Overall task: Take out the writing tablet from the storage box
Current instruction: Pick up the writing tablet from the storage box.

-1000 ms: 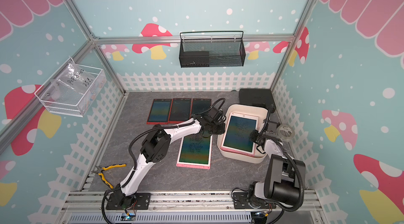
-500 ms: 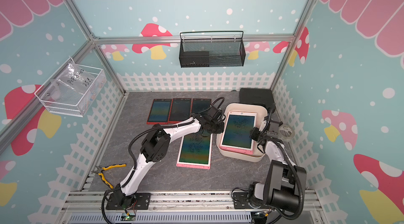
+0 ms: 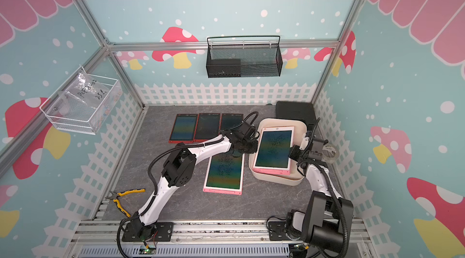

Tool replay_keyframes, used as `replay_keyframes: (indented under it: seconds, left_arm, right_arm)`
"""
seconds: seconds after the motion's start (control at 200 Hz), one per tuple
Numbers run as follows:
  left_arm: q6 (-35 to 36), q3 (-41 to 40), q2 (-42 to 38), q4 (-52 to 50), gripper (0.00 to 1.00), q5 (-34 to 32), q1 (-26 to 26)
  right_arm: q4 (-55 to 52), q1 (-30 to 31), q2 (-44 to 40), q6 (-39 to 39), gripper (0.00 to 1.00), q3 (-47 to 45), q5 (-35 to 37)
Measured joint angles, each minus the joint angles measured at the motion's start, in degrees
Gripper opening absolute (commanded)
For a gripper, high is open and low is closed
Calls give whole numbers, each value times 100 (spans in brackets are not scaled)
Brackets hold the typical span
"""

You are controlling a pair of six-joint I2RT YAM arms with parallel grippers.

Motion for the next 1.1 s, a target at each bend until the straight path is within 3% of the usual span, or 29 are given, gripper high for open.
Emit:
replay_keyframes:
  seconds: [1.101]
  left_arm:
    - [0, 293, 151, -214, 0, -35, -2]
  right_arm:
    - [-238, -166, -546, 0, 2, 2, -612]
